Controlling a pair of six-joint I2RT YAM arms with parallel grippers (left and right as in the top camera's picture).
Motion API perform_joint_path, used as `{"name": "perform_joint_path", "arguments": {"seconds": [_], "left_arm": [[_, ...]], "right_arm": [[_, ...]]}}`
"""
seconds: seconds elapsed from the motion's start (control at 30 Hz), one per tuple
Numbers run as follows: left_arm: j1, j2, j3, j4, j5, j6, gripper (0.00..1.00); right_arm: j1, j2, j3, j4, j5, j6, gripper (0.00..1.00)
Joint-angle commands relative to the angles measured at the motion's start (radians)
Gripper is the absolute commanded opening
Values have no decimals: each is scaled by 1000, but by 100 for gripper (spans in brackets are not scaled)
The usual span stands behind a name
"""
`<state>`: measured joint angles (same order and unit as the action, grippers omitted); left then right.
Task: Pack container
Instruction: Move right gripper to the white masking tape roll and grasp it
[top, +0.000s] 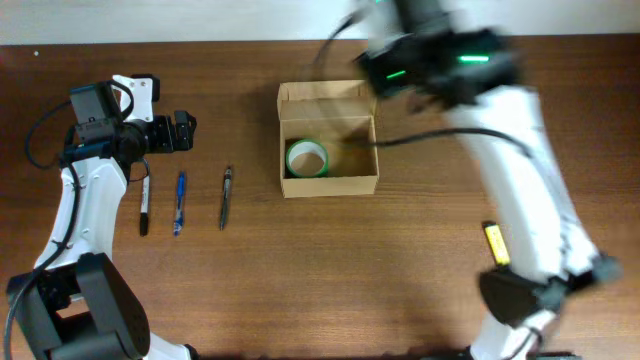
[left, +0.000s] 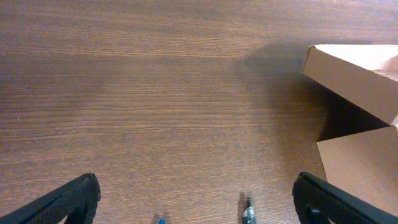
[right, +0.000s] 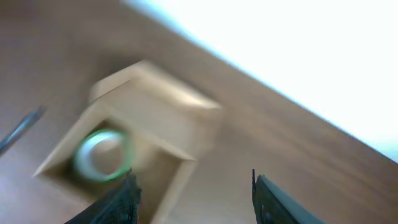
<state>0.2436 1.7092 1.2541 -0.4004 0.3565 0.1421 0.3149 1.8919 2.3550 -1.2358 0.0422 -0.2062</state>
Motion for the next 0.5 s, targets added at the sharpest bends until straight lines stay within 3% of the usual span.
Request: {"name": "perform_joint_path", "arguments": {"seconds": [0.0,0.2,0.47], "left_arm": [[3,7,10,2,14,16,99],[3,7,10,2,14,16,99],[3,7,10,2,14,16,99]], "right_arm": [[-167,-35,-32,-5,41,87,60],[-470,-45,-263,20,-35,214,62],[-686,59,-636,82,-77,379,62]]}}
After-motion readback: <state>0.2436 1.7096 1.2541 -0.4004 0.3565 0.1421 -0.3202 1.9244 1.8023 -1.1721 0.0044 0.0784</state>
